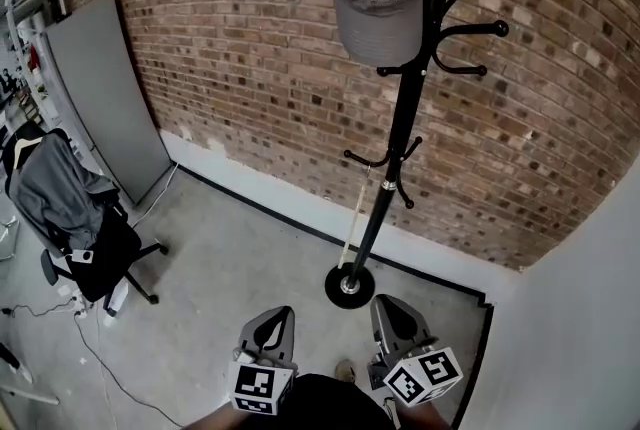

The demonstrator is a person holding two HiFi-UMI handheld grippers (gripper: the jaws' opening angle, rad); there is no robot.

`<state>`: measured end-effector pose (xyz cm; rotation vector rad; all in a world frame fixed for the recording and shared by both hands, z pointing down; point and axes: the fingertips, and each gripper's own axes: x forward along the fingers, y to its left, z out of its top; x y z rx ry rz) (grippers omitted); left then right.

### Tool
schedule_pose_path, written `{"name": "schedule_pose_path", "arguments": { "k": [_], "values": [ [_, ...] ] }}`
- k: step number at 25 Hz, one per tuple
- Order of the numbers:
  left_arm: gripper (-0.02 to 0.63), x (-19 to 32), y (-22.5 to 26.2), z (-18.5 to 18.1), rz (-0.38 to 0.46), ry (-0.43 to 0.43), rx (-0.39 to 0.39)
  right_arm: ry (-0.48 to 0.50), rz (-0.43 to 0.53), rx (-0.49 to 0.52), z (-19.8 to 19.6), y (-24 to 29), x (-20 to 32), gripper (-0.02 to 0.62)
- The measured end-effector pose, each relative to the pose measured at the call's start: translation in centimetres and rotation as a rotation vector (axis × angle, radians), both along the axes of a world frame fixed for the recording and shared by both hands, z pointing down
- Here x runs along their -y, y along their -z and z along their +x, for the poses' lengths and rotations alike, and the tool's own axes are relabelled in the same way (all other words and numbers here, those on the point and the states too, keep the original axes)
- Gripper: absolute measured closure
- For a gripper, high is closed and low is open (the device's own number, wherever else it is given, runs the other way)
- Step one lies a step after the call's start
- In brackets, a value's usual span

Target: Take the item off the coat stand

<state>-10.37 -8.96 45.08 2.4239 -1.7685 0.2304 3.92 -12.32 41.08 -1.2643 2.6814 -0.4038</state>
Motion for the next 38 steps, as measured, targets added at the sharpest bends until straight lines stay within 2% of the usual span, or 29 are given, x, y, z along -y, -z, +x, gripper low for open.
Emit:
{"name": "schedule_pose_path", "arguments": {
  "k": [8, 13, 19, 25, 29, 30, 32, 38],
  "values": [
    [0.574, 8.6, 4.4, 5.0, 0.053, 0.104, -0.023, 0.241, 0.125, 0.075, 2.8, 5.7, 10.2, 0.58],
    [0.574, 11.8, 6.8, 6.8, 0.082, 0.139, -0.034, 0.358, 0.229, 0.185, 3.4, 11.8, 15.3, 0.58],
    [0.574, 14.2, 9.1, 7.5, 0.103, 0.15, -0.04, 0.489, 0.285, 0.385, 2.9, 19.6, 18.9, 0.58],
    [0.574, 16.2, 11.7, 7.4, 0.143, 0.136, -0.053, 0.581, 0.295, 0.493, 1.2, 23.8, 21.0, 0.578],
    [0.574, 17.1, 14.3, 6.3, 0.195, 0.162, -0.055, 0.622, 0.314, 0.561, 0.4, 26.3, 22.0, 0.577],
    [0.574, 17.2, 15.0, 5.9, 0.21, 0.169, -0.058, 0.639, 0.312, 0.59, 0.2, 26.9, 22.2, 0.568],
    [0.574, 17.2, 16.0, 5.4, 0.238, 0.178, -0.066, 0.679, 0.303, 0.65, 0.0, 28.0, 22.6, 0.48],
    [0.574, 16.8, 16.1, 4.7, 0.241, 0.189, -0.078, 0.735, 0.316, 0.753, -0.7, 30.5, 24.0, 0.454]
  ]
}}
